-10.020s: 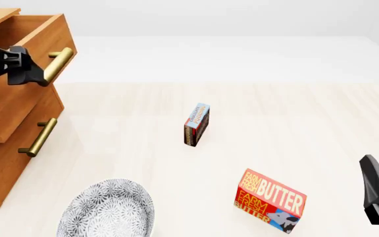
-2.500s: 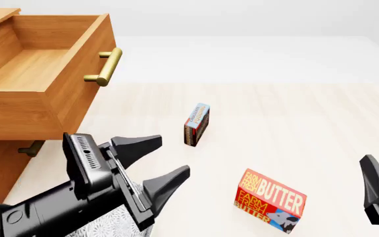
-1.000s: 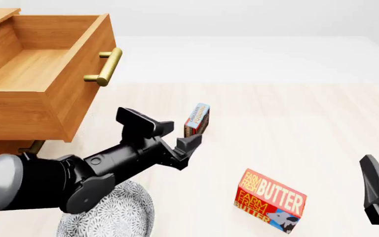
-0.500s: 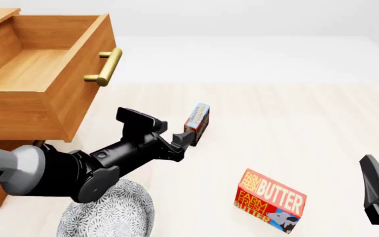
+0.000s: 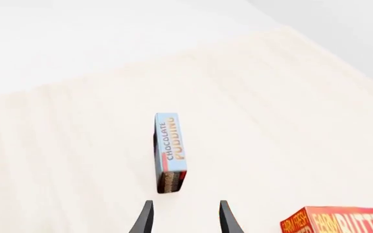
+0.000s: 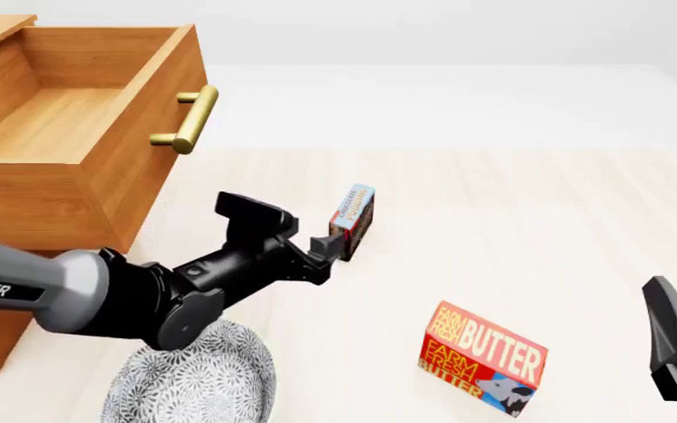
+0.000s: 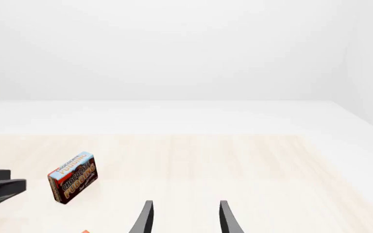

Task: Put the chocolate pudding in the top drawer of the cabinet and close it.

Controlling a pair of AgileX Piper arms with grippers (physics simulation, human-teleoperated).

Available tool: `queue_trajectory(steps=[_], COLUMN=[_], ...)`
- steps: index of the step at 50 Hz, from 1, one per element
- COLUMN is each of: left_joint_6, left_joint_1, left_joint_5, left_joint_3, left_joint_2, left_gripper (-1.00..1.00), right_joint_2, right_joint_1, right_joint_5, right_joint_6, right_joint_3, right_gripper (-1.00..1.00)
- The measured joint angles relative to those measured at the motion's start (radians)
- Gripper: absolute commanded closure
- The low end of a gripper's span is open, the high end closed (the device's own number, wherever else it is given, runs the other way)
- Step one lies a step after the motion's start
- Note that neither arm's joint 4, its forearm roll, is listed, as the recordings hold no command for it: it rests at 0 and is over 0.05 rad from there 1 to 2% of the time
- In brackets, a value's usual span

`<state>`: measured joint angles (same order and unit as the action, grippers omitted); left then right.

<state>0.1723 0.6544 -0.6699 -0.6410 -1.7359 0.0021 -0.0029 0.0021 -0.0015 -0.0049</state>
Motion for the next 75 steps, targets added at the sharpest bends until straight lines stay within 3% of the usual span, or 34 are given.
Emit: queue_trajectory(steps=[75], left_joint_6=[0.037], left_joint_1=[-0.035], left_joint_5=[0.053], left_joint_3=[-0.218], left_joint_2=[-0.216], left_gripper=[-1.00], right_joint_2=[0.000], right_joint_1=[0.000], right_joint_5=[0.000], right_joint_6=[0.000], right_joint_3=[0.000], right_gripper=[-1.00])
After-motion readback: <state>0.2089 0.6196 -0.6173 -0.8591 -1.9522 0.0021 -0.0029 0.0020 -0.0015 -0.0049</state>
